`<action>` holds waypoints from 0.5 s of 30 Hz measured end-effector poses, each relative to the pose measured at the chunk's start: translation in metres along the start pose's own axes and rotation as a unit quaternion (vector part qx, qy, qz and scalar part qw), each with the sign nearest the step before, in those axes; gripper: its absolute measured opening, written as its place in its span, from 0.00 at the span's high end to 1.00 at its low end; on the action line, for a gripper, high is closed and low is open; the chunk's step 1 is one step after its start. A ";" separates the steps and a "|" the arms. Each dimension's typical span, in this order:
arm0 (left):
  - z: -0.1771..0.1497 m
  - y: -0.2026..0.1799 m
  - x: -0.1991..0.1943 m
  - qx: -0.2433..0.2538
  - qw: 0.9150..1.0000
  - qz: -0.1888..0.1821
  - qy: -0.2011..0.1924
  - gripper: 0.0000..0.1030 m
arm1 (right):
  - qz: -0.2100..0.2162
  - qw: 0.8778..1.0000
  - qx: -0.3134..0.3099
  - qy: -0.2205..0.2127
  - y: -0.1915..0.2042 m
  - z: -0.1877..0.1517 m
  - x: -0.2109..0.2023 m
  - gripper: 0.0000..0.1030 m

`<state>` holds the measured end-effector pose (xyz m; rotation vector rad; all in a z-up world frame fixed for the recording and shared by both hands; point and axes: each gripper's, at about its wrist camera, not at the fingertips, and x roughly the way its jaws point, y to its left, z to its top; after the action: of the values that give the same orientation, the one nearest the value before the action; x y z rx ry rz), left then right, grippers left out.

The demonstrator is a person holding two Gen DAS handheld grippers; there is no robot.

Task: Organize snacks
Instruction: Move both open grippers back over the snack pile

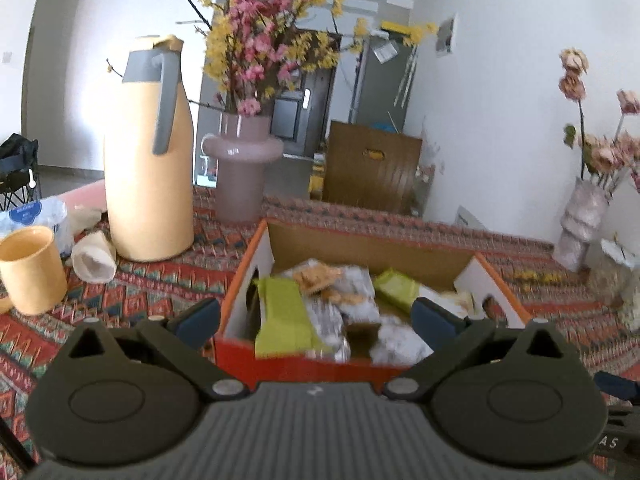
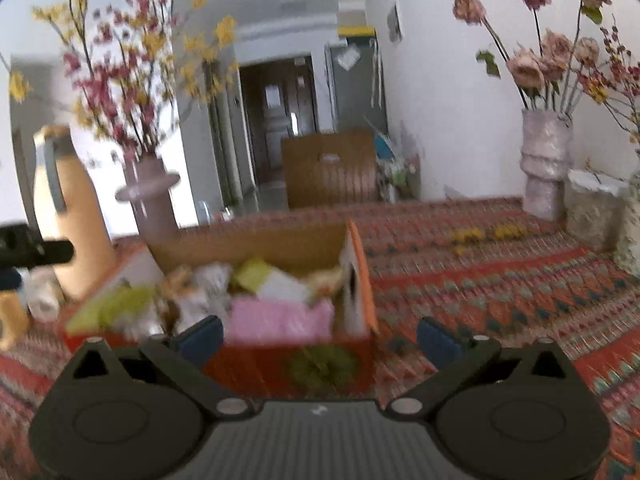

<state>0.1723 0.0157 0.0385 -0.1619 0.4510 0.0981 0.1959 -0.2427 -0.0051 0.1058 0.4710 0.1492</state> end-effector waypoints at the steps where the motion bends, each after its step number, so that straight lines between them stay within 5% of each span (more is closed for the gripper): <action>1: -0.004 -0.001 -0.003 0.003 1.000 0.000 0.005 0.00 | -0.003 1.000 -0.001 0.009 -0.002 -0.005 -0.002 0.00; 15: -0.055 -0.014 -0.014 0.023 0.996 -0.005 0.088 0.00 | 0.020 0.994 -0.024 0.101 0.005 -0.045 -0.005 0.00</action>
<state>0.1385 -0.0089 -0.0022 -0.1287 0.6283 0.0635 0.1699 -0.2361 -0.0421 0.0522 0.6665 0.2108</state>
